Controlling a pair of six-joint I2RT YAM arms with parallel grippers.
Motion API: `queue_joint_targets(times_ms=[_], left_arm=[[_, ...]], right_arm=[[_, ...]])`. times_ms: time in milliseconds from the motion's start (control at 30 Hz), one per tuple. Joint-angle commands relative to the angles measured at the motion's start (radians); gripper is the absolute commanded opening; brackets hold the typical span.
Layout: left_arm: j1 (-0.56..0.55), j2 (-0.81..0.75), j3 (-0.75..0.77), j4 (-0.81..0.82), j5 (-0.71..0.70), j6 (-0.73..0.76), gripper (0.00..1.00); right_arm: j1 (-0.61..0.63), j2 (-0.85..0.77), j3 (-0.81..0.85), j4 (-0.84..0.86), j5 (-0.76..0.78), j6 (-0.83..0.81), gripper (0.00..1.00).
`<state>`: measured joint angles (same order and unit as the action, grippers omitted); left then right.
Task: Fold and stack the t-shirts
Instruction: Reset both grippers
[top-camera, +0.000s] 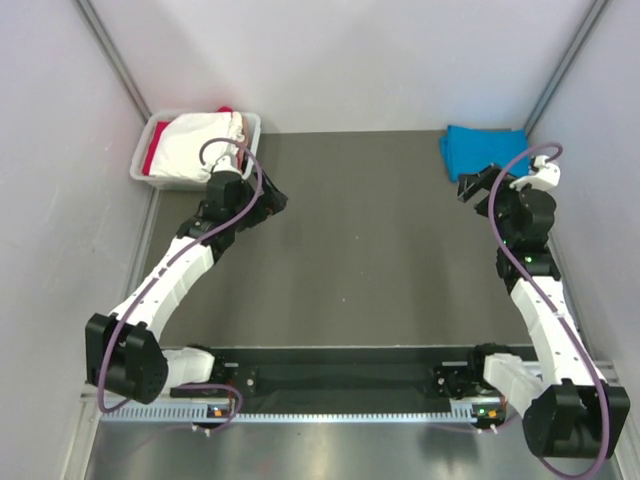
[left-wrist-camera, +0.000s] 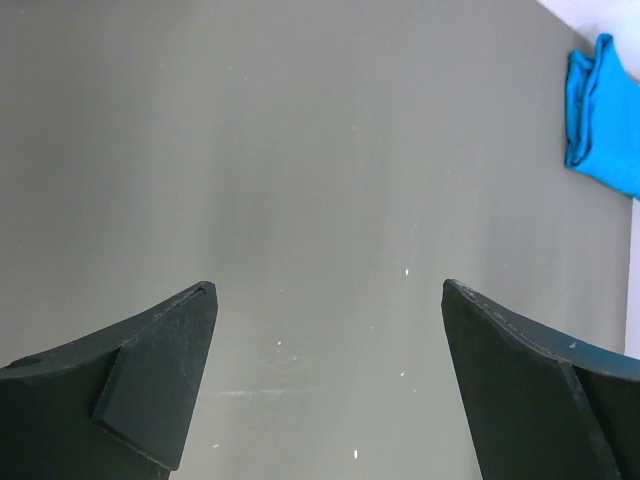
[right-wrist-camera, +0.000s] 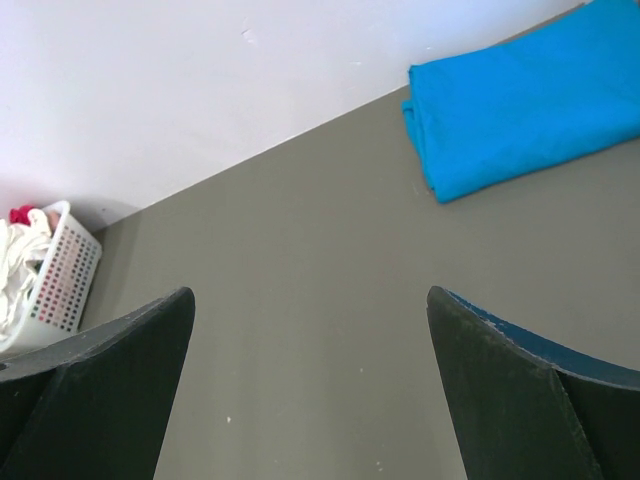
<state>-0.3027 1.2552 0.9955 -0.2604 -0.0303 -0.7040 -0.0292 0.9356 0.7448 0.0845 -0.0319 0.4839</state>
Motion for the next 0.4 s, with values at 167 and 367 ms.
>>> queue_joint_targets(times_ms=[167, 367], left_arm=[[0.031, -0.008, 0.081, 0.046, 0.040, 0.050, 0.98], [0.063, 0.009, 0.147, -0.033, 0.082, 0.084, 0.98]], right_arm=[[0.017, 0.015, -0.006, 0.139, -0.068, 0.051, 1.00], [0.022, 0.029, 0.019, 0.132, -0.088, 0.058, 1.00]])
